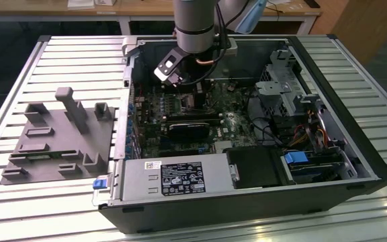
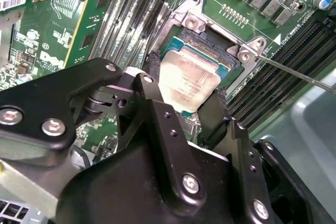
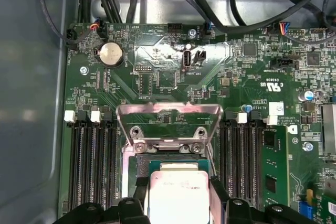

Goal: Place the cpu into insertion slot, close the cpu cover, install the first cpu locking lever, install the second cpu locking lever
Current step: 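Place the cpu into insertion slot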

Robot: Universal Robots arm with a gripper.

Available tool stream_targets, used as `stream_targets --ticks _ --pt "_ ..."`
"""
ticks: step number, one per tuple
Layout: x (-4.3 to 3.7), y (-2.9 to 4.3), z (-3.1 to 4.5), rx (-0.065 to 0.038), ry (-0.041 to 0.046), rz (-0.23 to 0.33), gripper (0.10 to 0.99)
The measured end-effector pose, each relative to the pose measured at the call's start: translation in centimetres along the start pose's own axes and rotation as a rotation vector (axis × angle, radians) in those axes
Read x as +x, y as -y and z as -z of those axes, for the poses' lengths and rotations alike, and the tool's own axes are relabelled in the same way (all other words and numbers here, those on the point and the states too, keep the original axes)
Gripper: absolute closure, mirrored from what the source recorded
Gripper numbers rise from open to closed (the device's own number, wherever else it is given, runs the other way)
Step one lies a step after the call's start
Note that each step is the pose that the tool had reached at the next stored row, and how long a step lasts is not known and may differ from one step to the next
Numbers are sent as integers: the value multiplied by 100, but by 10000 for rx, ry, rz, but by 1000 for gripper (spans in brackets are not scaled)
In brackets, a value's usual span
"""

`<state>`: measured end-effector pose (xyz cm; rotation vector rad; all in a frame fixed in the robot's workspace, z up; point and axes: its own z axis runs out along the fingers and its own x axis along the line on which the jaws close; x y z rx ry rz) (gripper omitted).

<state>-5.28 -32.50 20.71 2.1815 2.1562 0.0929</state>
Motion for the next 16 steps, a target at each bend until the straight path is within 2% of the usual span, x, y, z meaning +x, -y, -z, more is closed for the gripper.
stream_targets --ticks 16 --pt "46 33 -94 0 47 -79 549"
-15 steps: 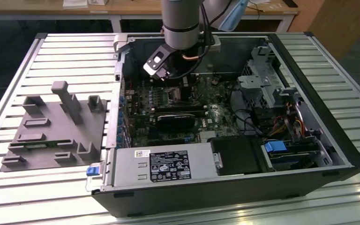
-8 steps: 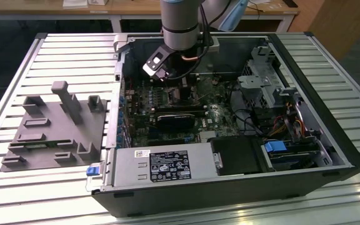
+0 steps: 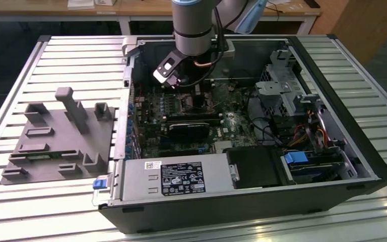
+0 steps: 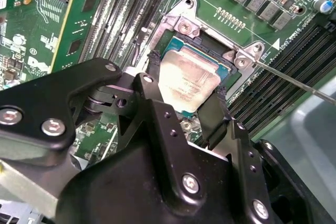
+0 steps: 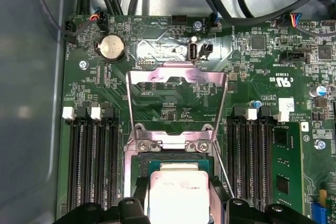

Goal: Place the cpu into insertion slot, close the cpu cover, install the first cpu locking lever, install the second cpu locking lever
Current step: 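Place the cpu into insertion slot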

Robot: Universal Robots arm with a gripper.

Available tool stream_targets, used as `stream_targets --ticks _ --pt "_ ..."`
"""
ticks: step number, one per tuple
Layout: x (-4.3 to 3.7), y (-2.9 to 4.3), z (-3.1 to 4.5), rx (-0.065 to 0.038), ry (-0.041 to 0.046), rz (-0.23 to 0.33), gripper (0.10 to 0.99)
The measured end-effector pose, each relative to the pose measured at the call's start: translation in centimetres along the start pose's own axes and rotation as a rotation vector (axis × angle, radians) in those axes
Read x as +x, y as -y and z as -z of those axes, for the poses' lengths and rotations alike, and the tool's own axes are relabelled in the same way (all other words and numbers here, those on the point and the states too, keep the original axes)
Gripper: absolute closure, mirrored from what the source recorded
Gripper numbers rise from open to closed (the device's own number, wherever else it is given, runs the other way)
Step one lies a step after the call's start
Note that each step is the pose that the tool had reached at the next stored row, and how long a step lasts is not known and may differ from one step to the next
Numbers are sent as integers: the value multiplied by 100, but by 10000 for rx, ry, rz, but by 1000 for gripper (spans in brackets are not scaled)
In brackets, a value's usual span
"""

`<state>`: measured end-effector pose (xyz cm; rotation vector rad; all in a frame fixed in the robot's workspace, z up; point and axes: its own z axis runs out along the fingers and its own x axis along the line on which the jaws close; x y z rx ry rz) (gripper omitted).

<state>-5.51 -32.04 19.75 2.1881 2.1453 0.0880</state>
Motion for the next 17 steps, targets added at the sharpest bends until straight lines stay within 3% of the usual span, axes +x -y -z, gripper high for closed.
stream_targets --ticks 17 --pt "51 1 -36 0 8 -110 549"
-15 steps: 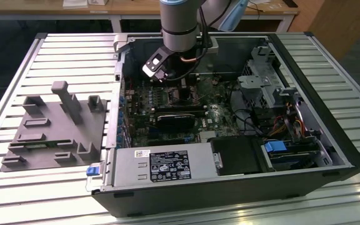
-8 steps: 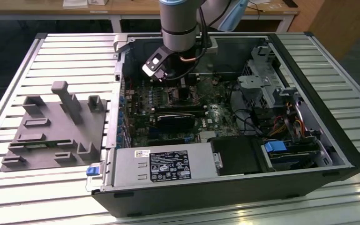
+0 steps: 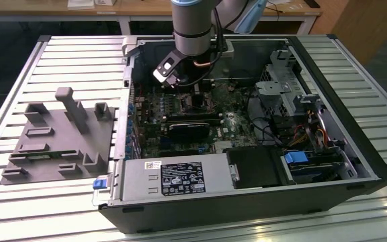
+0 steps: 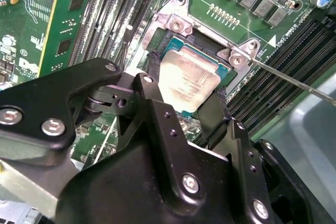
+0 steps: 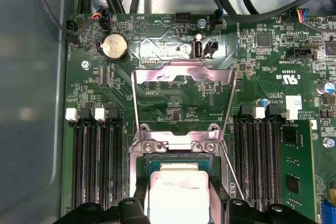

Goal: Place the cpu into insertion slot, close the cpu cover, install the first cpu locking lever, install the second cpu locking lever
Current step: 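Place the cpu into insertion slot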

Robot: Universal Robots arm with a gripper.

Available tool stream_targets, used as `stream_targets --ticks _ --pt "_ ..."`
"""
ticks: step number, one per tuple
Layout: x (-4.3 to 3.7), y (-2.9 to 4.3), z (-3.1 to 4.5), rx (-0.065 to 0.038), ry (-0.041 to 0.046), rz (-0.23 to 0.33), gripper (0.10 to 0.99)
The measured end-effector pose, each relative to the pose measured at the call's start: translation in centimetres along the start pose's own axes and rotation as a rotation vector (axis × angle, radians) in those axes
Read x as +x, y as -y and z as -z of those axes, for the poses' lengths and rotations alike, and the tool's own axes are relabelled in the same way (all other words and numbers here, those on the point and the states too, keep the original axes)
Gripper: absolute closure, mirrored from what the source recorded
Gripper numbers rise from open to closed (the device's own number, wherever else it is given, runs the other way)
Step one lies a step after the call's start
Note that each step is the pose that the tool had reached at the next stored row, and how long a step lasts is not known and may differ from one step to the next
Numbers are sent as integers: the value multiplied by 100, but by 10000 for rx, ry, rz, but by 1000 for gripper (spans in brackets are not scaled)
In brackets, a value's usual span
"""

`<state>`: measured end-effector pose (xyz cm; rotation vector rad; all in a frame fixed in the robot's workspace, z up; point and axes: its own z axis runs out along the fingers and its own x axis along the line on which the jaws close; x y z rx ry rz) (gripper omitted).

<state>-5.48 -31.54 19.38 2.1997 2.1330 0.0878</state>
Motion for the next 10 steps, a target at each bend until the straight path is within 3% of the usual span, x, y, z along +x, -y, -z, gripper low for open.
stream_targets --ticks 10 --pt "0 -7 0 1 2 1 549"
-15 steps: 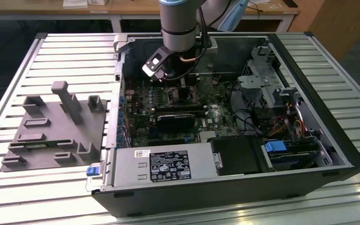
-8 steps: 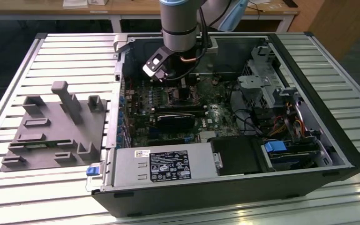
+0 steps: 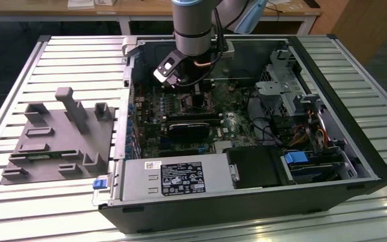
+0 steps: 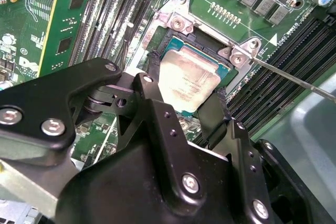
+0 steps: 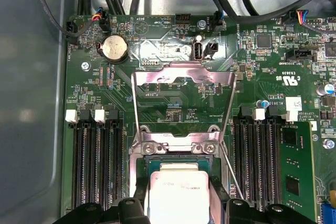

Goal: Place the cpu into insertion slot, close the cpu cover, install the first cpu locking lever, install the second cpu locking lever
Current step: 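Place the cpu into insertion slot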

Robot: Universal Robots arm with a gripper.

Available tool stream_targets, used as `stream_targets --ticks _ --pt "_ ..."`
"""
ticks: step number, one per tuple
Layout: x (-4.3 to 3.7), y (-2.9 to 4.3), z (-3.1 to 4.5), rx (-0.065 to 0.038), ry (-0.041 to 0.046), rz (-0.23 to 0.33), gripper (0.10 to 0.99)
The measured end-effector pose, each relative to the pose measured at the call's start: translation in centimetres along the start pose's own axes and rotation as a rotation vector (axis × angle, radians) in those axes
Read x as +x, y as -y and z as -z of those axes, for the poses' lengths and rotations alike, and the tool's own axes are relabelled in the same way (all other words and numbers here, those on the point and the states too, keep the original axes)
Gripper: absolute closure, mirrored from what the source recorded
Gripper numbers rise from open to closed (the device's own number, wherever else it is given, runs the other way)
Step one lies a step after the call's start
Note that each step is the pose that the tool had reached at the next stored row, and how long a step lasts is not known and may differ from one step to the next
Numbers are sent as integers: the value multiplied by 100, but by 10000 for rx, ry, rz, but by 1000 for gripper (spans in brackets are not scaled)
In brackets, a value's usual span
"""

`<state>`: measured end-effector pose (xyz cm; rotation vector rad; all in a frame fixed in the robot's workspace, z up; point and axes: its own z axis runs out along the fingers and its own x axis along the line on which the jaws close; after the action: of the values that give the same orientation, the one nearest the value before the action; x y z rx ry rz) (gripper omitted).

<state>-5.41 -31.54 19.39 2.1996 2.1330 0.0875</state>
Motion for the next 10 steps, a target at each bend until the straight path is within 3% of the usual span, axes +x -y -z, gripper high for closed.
stream_targets --ticks 3,4,10 --pt "0 0 0 0 0 0 541" --pt "0 0 0 0 0 0 478" --pt "0 -1 0 0 2 0 478"
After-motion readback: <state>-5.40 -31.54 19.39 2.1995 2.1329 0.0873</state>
